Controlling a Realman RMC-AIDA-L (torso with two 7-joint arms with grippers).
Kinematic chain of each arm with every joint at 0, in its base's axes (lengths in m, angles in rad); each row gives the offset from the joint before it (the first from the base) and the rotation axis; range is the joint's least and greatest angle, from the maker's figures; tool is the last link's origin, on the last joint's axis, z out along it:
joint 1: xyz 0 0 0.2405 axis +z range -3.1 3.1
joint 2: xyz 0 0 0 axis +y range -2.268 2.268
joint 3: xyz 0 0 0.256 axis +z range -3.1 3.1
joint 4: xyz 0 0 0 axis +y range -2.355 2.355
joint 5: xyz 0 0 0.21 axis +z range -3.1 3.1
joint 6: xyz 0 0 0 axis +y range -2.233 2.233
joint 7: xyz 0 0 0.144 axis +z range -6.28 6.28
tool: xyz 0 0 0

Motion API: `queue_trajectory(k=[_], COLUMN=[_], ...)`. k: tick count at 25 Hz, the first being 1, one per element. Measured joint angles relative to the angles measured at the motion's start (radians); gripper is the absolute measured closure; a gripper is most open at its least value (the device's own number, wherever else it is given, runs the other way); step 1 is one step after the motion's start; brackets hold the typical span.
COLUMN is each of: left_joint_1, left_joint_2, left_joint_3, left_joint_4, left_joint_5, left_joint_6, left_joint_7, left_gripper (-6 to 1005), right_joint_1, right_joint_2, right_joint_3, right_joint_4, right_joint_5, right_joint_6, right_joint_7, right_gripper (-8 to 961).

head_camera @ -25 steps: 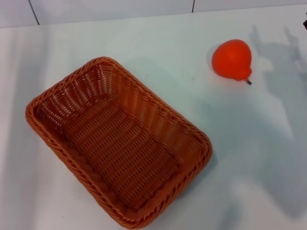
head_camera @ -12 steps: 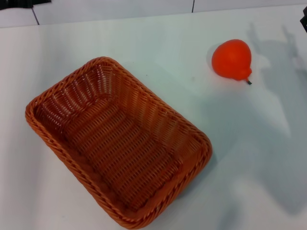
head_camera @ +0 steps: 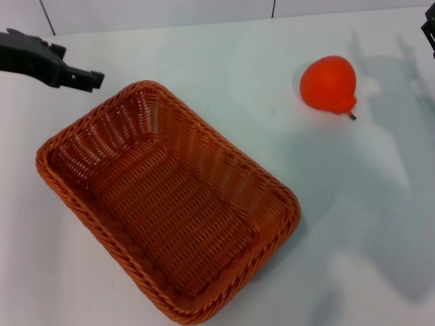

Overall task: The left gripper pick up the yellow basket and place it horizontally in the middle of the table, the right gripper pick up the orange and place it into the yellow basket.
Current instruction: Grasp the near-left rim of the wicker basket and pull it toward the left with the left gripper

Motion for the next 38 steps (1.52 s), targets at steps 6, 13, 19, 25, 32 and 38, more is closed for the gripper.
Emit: queue_trajectory(k=[6, 13, 19, 25, 32, 38], left_joint_1=[-0.013, -0.011, -0.012, -0.014, -0.018, -0.017], left_joint_2=[-0.023, -0.049, -0.089, -0.111, -0.11, -0.112], left_joint_3=[0.015, 0.04, 0.063, 0.095, 0.103, 0.104], left_joint_4=[-0.012, -0.029, -0.04, -0.065, -0.116, -0.131], left_joint_5=[0.051, 0.074, 0.145, 0.221, 0.266, 0.283], left_joint_6=[0.016, 0.018, 0.004, -0.055, -0.112, -0.127], left_joint_7=[0.026, 0.069, 0.093, 0.093, 0.089, 0.089], left_gripper=[113, 137, 222, 221, 220, 219], right_joint_1=[-0.005, -0.013, -0.014, -0.016, -0.028, -0.028], right_joint_2=[0.001, 0.004, 0.005, 0.005, 0.005, 0.005], right_joint_3=[-0.001, -0.003, -0.016, -0.028, -0.03, -0.03], right_joint_4=[0.002, 0.005, 0.002, 0.001, 0.008, 0.007], right_joint_5=[-0.004, -0.006, -0.006, -0.006, -0.006, -0.006], right_joint_6=[-0.005, -0.007, -0.008, -0.008, -0.008, -0.008], right_joint_7=[0.0, 0.001, 0.003, 0.003, 0.003, 0.003], right_gripper=[23, 23, 23, 23, 23, 23])
